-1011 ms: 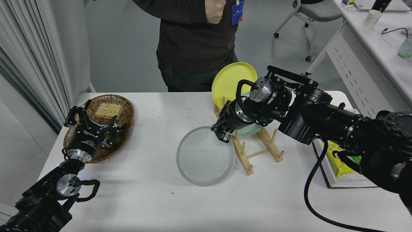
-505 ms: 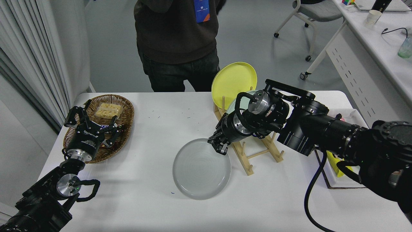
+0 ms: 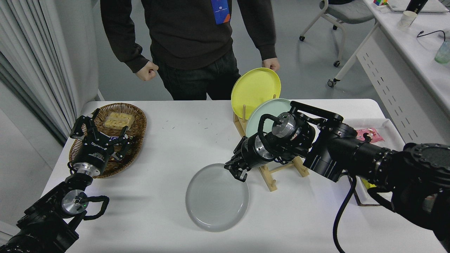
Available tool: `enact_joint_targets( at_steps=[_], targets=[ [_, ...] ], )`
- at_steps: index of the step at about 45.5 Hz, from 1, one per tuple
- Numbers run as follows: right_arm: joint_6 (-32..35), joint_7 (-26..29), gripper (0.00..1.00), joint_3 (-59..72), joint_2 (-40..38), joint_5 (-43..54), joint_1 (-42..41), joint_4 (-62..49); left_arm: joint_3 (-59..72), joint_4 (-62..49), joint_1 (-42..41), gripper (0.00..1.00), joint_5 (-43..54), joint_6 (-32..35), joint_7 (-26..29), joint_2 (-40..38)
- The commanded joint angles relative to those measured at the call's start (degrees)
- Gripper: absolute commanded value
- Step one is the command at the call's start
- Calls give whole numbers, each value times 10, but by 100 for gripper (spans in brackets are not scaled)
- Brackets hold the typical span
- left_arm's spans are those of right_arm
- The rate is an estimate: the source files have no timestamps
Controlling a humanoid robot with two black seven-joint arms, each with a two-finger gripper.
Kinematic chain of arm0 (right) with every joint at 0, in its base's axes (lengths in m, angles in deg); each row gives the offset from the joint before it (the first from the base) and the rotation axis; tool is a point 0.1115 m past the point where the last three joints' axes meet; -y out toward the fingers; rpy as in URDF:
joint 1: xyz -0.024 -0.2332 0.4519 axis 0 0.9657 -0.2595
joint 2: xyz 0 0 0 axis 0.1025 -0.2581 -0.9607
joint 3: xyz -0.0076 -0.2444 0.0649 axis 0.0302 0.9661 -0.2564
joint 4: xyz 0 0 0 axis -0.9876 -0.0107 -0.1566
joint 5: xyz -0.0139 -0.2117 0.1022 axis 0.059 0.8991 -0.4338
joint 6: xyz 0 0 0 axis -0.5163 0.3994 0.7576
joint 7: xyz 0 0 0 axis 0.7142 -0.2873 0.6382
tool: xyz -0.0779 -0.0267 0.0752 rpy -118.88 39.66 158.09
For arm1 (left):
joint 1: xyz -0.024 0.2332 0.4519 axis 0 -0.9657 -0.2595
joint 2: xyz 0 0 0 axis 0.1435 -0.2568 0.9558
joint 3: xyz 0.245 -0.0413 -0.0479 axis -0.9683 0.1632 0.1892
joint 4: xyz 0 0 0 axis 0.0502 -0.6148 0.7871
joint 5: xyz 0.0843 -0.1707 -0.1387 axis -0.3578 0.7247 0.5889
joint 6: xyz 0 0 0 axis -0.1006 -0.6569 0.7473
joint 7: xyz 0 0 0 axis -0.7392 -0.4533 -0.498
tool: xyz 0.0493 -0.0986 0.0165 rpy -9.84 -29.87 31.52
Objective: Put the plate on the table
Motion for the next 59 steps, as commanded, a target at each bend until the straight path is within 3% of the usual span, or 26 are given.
enact_joint_targets(
  at_steps=[1, 59],
  targets=[
    [4, -5, 0, 0, 0, -5, 16, -4, 0, 0, 0, 98, 0, 0, 0, 0],
    [20, -20, 0, -7, 0, 4, 30, -19, 0, 0, 0, 98, 0, 0, 0, 0]
  ],
)
